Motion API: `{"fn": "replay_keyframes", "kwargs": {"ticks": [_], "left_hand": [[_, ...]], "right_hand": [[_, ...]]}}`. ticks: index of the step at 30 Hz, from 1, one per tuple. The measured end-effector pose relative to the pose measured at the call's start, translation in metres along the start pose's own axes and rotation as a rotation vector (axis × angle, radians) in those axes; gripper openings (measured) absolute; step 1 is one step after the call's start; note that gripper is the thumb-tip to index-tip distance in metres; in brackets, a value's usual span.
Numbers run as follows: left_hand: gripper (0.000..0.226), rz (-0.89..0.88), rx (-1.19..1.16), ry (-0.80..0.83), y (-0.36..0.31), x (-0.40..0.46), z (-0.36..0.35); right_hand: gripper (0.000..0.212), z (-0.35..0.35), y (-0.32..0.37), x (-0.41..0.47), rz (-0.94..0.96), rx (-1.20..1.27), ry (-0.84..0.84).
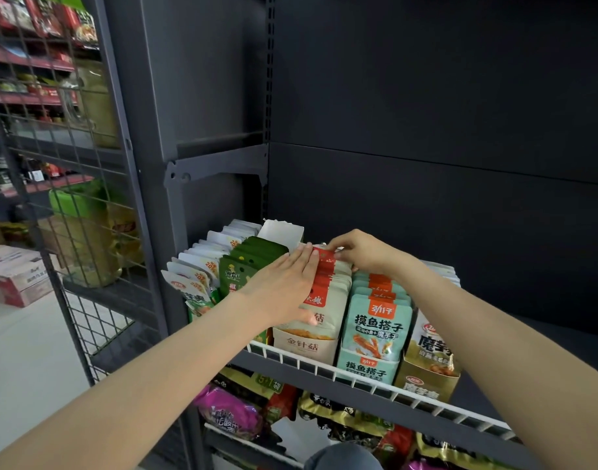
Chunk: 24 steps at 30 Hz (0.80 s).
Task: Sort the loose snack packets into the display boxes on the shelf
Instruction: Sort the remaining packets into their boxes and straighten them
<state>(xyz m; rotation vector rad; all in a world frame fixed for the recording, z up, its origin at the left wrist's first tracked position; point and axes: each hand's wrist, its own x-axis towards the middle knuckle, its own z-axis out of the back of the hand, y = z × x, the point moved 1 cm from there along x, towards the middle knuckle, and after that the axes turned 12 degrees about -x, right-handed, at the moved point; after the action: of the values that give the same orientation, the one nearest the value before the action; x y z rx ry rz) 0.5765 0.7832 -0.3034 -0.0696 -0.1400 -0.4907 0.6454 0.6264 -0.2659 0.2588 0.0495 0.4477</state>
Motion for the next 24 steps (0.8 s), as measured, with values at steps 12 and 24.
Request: {"fn": "replay_keyframes", "kwargs": {"ticks": [12,24], "left_hand": [[0.122,0.100,-0.015,0.163,0.001,0.027,0.015],[0.119,0.091,-0.008,0.058,0.006,0.029,0.015]], "right_hand": [[0.040,-0.007,0.004,0.001,0.024,-0.517,-0.164],[0.076,-0.010,0.011,-0.034,0.018,-0.161,-0.046]]}}
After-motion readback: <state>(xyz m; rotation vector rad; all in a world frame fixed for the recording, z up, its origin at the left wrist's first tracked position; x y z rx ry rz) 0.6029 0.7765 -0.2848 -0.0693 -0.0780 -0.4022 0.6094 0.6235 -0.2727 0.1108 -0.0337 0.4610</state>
